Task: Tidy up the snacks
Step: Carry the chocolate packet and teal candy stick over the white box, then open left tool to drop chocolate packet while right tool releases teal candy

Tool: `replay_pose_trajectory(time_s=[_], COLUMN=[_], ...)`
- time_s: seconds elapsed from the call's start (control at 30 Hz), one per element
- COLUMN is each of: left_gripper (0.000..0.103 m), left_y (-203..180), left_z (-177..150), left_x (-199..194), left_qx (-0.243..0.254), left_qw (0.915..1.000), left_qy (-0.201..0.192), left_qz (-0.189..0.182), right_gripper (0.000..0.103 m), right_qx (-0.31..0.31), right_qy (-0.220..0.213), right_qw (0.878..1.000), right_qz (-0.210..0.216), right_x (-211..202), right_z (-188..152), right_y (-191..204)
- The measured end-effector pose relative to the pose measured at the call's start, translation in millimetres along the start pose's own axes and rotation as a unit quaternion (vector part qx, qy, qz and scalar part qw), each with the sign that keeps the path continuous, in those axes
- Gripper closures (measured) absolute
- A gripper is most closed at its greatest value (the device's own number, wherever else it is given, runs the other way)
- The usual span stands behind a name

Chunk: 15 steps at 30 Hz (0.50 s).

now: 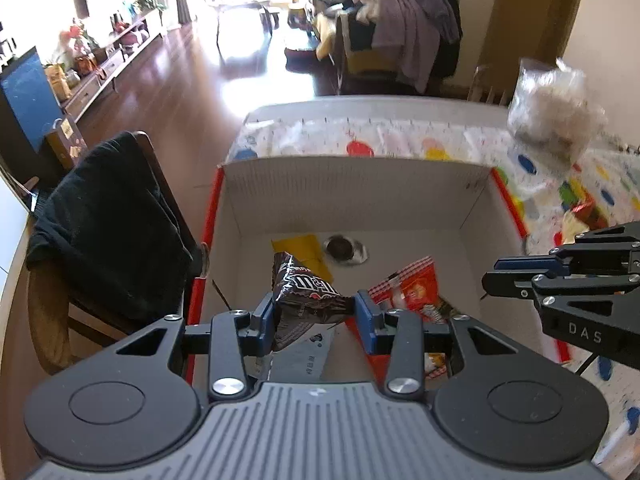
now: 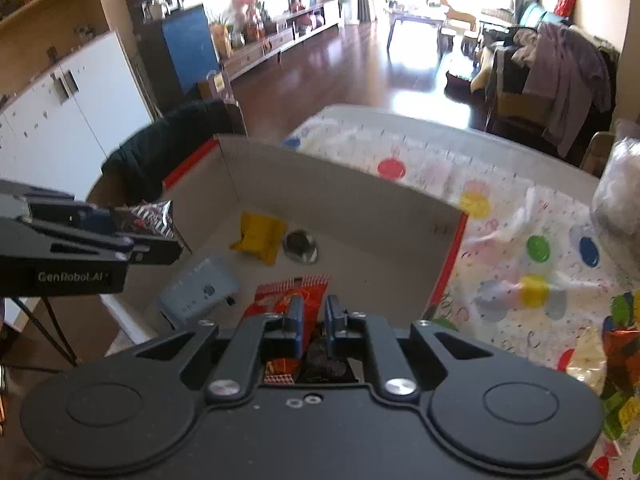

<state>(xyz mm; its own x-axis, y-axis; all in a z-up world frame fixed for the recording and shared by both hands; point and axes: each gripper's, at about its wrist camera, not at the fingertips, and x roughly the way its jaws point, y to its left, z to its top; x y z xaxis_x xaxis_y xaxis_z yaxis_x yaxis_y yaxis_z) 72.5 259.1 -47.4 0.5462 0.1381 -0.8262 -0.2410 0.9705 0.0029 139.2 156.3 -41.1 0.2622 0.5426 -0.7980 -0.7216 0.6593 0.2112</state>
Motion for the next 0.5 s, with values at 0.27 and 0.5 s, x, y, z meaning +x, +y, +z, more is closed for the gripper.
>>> replay_pose_trajectory(time_s=[0.27, 0.5], left_gripper=[0.063, 0.061], left_y=[-8.2, -15.8], left_z=[-5.9, -11.8], left_x=[35.0, 53.5], left_qx=[0.040, 0.061], left_qw=[0.9984, 0.9958], left_qy=[0.040, 0.069], left_qz=[0.002, -0.002], right_gripper=[0.093, 0.092], right_qx=[0.006, 0.020], right_qy=[0.038, 0.050], right_qw=[0.999, 0.999], right_qz=[0.002, 0.008], right_x=[27.7, 33.7], right_z=[-9.0, -10.1], right_y=[1.0, -3.3])
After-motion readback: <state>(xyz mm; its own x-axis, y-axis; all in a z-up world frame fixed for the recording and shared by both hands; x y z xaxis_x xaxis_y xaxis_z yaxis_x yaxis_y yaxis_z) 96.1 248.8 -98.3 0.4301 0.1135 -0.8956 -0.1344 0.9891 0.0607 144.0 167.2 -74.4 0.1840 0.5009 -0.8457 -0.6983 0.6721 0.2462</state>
